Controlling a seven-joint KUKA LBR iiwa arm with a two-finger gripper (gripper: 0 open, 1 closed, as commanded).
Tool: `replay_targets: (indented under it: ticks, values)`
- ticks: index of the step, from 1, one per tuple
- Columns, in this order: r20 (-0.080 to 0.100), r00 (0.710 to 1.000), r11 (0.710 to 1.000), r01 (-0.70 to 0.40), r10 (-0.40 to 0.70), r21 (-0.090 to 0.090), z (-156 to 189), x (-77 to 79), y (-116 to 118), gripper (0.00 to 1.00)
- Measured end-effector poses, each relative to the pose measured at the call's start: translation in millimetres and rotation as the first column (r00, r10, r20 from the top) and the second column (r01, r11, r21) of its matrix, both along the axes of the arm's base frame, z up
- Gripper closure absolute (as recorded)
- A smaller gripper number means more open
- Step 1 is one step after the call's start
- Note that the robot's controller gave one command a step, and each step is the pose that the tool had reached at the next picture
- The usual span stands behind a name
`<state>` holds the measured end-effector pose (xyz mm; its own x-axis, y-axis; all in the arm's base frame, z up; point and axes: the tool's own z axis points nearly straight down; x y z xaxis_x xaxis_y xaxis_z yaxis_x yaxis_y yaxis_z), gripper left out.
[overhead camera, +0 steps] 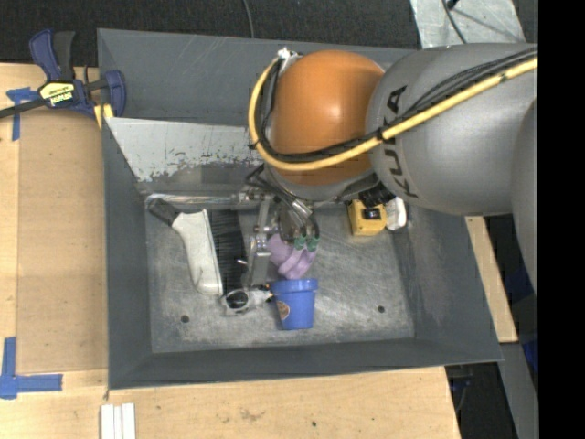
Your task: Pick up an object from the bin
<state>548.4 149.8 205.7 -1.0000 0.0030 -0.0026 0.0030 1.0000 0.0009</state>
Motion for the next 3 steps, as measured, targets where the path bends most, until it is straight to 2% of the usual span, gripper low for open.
replay_targets:
  ticks: [1, 2, 3]
  values:
    - [0.000, 1.000, 1.000, 0.000, 0.000, 0.000, 0, 0.0, 0, 0.00]
    - [0.007, 1.000, 1.000, -0.022, 0.022, 0.001, -51, 5.1, 15, 0.00]
    - [-0.014, 0.988, 0.988, -0.152, 0.152, -0.002, -69, -35.6, -2, 0.00]
